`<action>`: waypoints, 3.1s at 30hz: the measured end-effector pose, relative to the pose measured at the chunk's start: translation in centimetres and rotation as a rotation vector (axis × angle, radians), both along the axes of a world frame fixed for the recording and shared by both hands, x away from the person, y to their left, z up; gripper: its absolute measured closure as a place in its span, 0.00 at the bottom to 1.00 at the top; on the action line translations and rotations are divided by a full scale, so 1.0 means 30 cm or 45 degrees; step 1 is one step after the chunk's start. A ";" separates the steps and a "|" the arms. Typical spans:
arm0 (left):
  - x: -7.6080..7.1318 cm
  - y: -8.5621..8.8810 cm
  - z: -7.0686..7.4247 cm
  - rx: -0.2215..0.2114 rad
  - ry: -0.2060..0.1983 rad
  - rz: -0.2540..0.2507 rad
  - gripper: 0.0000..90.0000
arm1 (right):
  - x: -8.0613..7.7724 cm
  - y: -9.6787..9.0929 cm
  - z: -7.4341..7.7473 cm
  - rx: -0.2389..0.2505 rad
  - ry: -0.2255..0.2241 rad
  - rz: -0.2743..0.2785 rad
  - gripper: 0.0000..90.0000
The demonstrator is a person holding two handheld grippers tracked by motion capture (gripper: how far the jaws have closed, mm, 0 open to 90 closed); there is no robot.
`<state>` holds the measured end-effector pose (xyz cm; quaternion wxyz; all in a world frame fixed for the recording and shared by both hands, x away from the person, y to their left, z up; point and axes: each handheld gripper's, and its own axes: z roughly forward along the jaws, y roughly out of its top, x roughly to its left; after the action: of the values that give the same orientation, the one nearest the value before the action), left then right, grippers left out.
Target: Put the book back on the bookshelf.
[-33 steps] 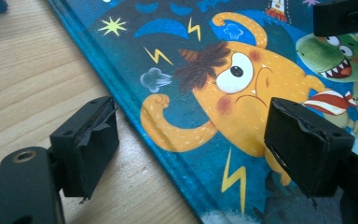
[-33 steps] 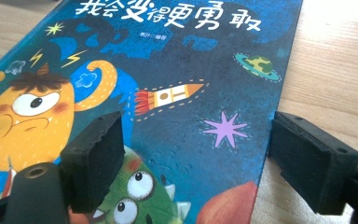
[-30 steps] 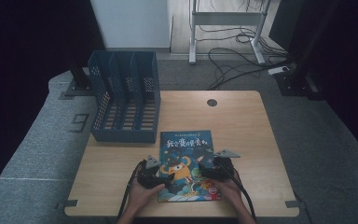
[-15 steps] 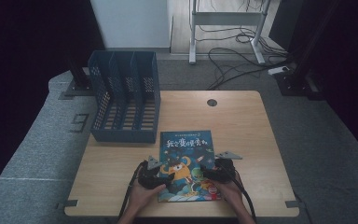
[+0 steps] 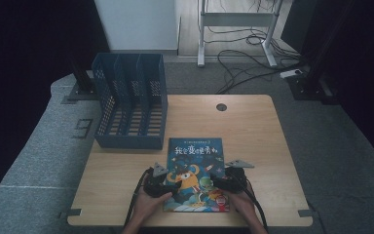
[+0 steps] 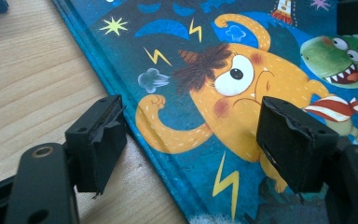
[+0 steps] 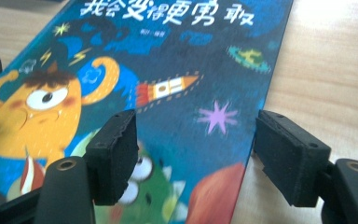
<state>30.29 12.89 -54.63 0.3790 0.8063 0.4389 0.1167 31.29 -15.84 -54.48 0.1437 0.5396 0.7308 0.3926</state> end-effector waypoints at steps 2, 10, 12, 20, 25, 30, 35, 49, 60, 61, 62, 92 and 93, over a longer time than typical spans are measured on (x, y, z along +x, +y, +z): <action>0.000 0.000 0.000 -0.002 0.001 -0.001 0.25 | 0.018 -0.002 -0.003 0.010 -0.001 0.000 0.32; 0.001 -0.001 0.000 0.007 0.003 -0.007 0.24 | 0.071 -0.007 -0.013 0.045 0.003 0.000 0.29; 0.001 -0.002 0.000 0.004 0.004 -0.006 0.24 | 0.075 -0.014 -0.011 0.080 0.018 -0.002 0.29; 0.001 -0.003 0.001 0.010 0.003 -0.007 0.24 | 0.073 -0.029 0.001 0.147 0.030 -0.006 0.29; 0.002 -0.001 0.001 0.001 0.007 -0.012 0.23 | 0.068 -0.036 0.017 0.193 0.017 -0.014 0.29; 0.007 0.009 0.001 -0.037 0.024 -0.013 0.23 | 0.060 -0.057 0.044 0.281 0.006 0.000 0.29; 0.008 0.012 0.001 -0.050 0.029 -0.012 0.22 | 0.058 -0.064 0.054 0.322 0.016 0.005 0.29; 0.011 0.018 0.001 -0.061 0.037 -0.014 0.21 | 0.059 -0.092 0.063 0.455 0.077 0.007 0.30; 0.009 0.016 0.000 -0.049 0.029 -0.016 0.20 | 0.064 -0.103 0.056 0.502 0.138 -0.003 0.30; 0.009 0.015 0.000 -0.047 0.028 -0.016 0.20 | 0.064 -0.103 0.055 0.502 0.143 -0.004 0.30; 0.009 0.014 -0.001 -0.047 0.025 -0.013 0.20 | 0.065 -0.103 0.054 0.499 0.146 -0.002 0.30; 0.003 0.006 -0.003 -0.001 0.002 -0.017 0.21 | 0.094 -0.061 -0.007 0.332 0.156 -0.013 0.25; 0.003 0.006 -0.003 -0.001 0.002 -0.017 0.21 | 0.095 -0.064 -0.007 0.344 0.164 -0.015 0.25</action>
<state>30.38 13.07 -54.71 0.3798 0.8092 0.4337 0.1133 34.13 -17.76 -54.70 0.0248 0.5825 0.6757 0.4511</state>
